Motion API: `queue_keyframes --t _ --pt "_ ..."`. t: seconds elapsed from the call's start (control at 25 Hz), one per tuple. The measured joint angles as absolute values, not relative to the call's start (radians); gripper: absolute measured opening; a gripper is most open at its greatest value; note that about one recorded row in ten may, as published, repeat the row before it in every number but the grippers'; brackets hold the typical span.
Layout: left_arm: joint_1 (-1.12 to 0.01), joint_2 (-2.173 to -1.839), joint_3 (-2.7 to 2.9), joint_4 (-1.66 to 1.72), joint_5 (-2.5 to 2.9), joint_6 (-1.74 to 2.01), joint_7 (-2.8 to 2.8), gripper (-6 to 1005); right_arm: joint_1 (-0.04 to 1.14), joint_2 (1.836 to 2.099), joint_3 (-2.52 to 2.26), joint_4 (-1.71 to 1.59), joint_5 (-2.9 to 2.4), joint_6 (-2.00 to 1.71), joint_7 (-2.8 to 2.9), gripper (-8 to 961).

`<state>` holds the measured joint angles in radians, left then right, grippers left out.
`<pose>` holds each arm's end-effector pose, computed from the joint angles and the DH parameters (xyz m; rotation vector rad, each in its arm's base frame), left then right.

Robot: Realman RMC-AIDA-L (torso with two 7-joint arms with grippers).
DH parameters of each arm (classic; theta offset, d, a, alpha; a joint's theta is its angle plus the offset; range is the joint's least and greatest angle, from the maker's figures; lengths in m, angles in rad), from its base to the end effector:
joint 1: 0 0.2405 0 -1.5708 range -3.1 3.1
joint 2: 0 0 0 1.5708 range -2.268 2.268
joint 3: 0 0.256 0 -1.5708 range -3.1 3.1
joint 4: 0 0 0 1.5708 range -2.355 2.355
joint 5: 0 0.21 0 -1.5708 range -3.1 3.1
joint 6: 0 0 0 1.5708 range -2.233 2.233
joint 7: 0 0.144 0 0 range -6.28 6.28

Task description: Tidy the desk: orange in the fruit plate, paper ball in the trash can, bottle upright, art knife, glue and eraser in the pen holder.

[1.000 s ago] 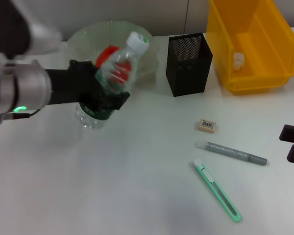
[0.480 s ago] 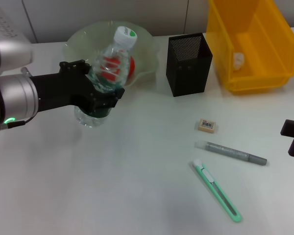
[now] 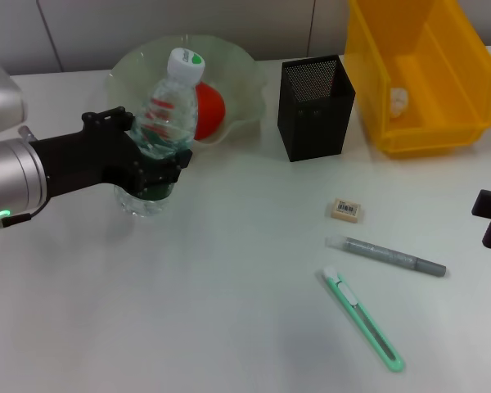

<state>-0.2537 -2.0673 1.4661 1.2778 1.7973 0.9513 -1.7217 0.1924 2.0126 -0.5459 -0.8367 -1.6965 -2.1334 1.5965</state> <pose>-0.2010 0.3454 -0.0086 -2.5334 -0.3823 -0.3884 0.2933 0.2093 0.0998 -2.5978 0.7683 1.2575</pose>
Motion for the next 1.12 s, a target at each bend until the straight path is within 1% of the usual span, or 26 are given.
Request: queue_keyframes --t 0.56,0.72,1.12 --pt "-0.253 -2.068 1.418 1.017 1.374 0.973 -1.301 778 0.204 2.01 -0.546 -0.839 -1.697 -2.13 1.626 452" --pt "-0.253 -2.071 1.421 0.968 1.322 0.974 -1.229 778 0.212 2.004 -0.549 -0.835 -1.697 -2.129 1.635 452" --pt "-0.253 -2.071 1.417 0.912 1.278 0.986 -1.149 778 0.24 2.005 -0.545 -0.833 -1.737 -2.108 1.646 451"
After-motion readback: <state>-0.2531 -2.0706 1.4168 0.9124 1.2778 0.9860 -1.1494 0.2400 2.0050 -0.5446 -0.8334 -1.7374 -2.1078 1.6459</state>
